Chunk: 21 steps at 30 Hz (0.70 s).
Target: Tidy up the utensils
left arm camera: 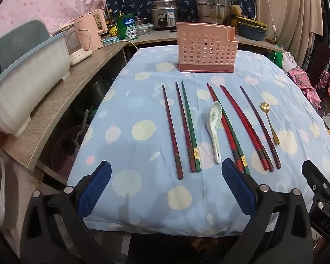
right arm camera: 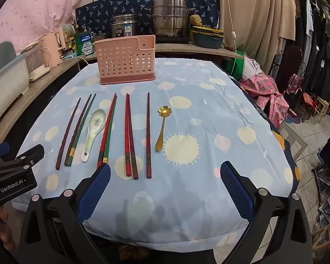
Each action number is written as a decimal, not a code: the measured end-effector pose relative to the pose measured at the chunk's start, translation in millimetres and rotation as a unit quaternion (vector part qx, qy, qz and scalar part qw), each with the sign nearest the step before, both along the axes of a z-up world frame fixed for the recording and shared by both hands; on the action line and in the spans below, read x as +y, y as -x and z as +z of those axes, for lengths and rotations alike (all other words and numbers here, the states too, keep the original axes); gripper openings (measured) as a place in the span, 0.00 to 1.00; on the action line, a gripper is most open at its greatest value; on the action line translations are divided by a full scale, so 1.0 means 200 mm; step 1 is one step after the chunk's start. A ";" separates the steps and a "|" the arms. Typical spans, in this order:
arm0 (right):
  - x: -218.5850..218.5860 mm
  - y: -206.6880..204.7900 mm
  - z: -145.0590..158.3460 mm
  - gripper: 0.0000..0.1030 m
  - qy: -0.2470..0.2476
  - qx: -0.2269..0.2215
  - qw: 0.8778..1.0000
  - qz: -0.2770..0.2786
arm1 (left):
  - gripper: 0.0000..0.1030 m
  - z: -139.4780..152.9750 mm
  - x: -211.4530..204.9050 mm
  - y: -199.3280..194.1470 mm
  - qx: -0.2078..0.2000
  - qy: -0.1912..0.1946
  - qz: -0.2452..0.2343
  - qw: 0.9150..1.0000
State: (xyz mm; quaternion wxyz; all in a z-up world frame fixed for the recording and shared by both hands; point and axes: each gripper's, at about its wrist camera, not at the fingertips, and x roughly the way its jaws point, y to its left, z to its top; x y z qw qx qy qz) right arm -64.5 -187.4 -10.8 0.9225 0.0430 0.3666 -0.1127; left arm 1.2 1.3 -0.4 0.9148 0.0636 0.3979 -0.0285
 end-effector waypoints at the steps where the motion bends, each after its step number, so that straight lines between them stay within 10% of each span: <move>1: 0.00 0.00 0.00 0.93 0.000 -0.001 1.000 -0.002 | 0.93 0.00 0.00 0.00 0.002 0.002 0.001 1.000; 21: 0.04 0.01 0.03 0.93 0.016 -0.007 1.000 0.002 | 0.93 0.02 0.02 0.01 -0.012 0.006 0.003 1.000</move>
